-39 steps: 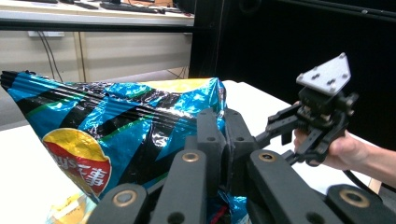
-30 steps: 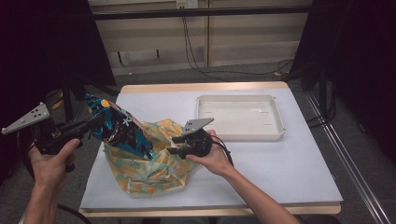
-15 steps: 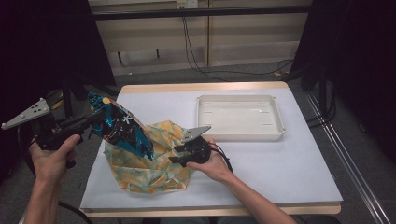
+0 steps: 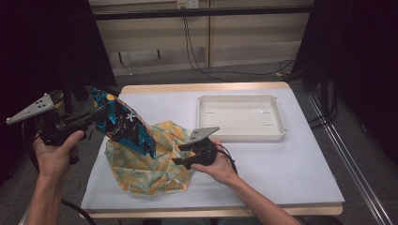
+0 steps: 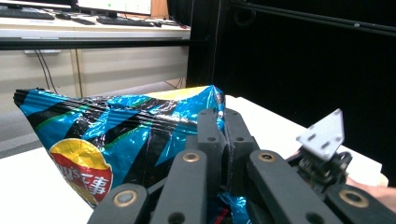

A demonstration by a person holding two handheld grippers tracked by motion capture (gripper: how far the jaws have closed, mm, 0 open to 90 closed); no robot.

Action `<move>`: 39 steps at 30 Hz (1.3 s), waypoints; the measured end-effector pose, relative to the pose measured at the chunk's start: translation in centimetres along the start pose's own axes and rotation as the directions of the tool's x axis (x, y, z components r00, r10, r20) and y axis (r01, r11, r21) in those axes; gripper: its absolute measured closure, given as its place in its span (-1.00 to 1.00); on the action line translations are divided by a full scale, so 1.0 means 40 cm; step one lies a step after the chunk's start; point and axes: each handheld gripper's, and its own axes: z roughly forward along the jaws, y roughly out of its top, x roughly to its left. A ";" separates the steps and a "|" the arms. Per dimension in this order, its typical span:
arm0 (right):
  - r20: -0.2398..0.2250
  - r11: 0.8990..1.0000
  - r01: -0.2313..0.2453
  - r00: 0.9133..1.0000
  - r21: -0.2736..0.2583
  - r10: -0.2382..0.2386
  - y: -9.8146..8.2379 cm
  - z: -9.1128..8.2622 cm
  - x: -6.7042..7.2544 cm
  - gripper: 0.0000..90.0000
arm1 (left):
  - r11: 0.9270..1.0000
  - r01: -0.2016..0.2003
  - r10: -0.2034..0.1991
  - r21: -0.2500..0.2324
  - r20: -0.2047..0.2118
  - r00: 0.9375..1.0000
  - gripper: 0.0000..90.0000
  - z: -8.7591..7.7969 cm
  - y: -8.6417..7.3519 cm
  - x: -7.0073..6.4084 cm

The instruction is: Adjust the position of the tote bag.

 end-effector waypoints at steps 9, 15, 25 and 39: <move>0.061 0.999 -0.013 0.998 -0.031 0.015 -0.011 -0.118 -0.021 -0.16 | 1.000 -0.014 0.014 0.024 0.018 1.000 0.95 0.045 0.023 -0.028; 0.083 0.998 -0.021 0.996 -0.054 0.025 -0.023 -0.178 -0.025 -0.18 | 0.997 -0.065 0.063 0.040 0.052 0.997 0.95 0.058 0.038 -0.076; 0.122 0.997 -0.040 0.991 -0.073 0.049 -0.063 -0.284 -0.016 -0.26 | 0.996 -0.068 0.062 0.051 0.117 0.991 0.95 0.145 0.055 -0.104; 0.161 0.991 -0.089 0.981 -0.104 0.105 -0.120 -0.398 -0.008 -0.30 | 0.994 -0.048 0.030 0.094 0.184 0.982 0.95 0.302 0.058 -0.101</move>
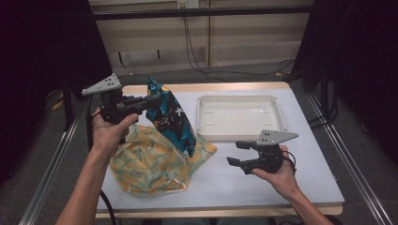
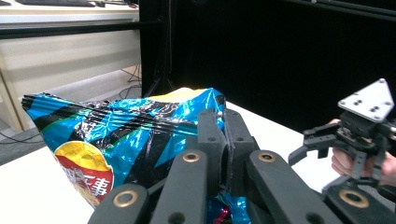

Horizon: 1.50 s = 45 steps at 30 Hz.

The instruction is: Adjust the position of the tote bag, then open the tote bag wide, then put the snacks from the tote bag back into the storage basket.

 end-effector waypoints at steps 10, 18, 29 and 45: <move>0.007 1.000 -0.024 1.000 0.007 0.024 -0.035 -0.020 0.003 -0.32 | 1.000 0.011 -0.011 0.028 0.023 1.000 0.95 0.096 0.021 0.033; 0.005 0.999 -0.039 0.999 0.011 0.039 -0.053 -0.042 0.024 -0.38 | 0.999 -0.020 0.018 0.048 0.040 0.999 0.95 0.160 0.055 0.026; 0.007 0.999 -0.046 0.999 -0.005 0.046 -0.068 -0.057 0.020 -0.38 | 0.998 -0.015 0.011 0.062 0.066 0.998 0.95 0.239 0.082 0.024; 0.012 0.999 -0.050 0.999 -0.007 0.050 -0.075 -0.054 0.019 -0.41 | 0.996 -0.027 0.017 0.084 0.114 0.993 0.95 0.366 0.099 0.037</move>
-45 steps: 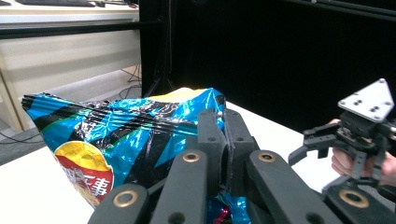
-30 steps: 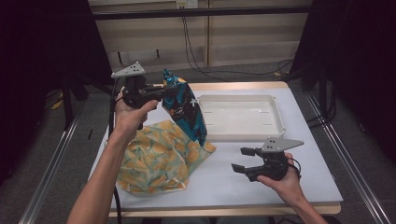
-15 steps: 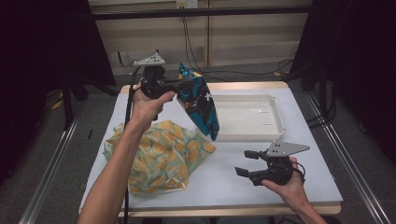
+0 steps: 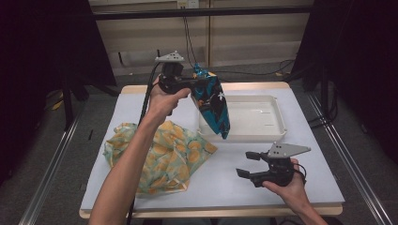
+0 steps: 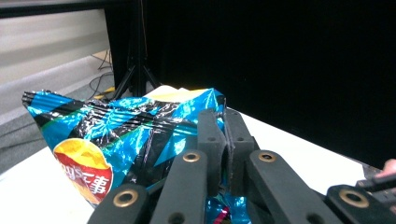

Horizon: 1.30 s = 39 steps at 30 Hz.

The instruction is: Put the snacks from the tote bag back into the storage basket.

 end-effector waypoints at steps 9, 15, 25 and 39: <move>-0.004 1.000 -0.003 1.000 0.002 0.003 -0.002 0.001 -0.003 -0.41 | 1.000 -0.006 0.006 0.025 0.036 0.999 0.95 0.095 0.018 0.013; -0.010 1.000 -0.004 1.000 0.006 0.004 -0.006 0.002 -0.005 -0.42 | 0.999 0.006 -0.008 0.048 0.049 0.999 0.95 0.154 -0.006 0.031; -0.015 1.000 -0.005 1.000 0.008 0.005 -0.008 0.001 -0.010 -0.42 | 0.997 0.055 -0.059 0.058 0.058 0.997 0.95 0.202 -0.033 0.084; -0.020 1.000 -0.003 1.000 0.012 0.003 -0.009 0.005 -0.010 -0.42 | 0.980 0.055 -0.052 0.190 -0.019 0.998 0.91 0.166 -0.053 0.146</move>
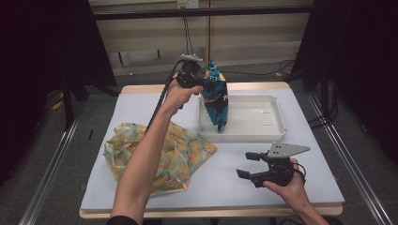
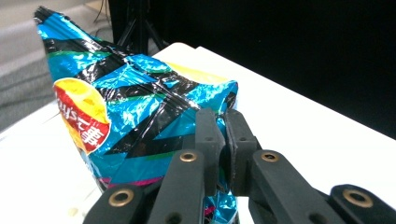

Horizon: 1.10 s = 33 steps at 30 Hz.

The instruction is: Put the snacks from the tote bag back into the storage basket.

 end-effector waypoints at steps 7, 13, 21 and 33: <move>-0.006 1.000 0.001 1.000 0.006 -0.001 0.001 0.006 0.001 -0.43 | 1.000 0.015 -0.014 0.012 -0.061 0.998 0.85 -0.035 -0.006 0.027; -0.003 1.000 0.003 1.000 0.006 -0.003 0.001 0.008 -0.002 -0.43 | 0.999 0.038 -0.035 0.034 -0.085 0.996 0.76 -0.063 -0.024 0.041; -0.004 1.000 0.006 1.000 0.008 -0.006 0.002 0.011 0.001 -0.43 | 0.993 0.101 -0.093 0.064 -0.114 0.989 0.55 -0.078 -0.068 0.073; -0.009 1.000 0.007 1.000 0.012 -0.007 0.002 0.017 0.002 -0.43 | 0.982 0.183 -0.176 0.052 -0.109 0.978 -0.02 -0.083 -0.098 0.105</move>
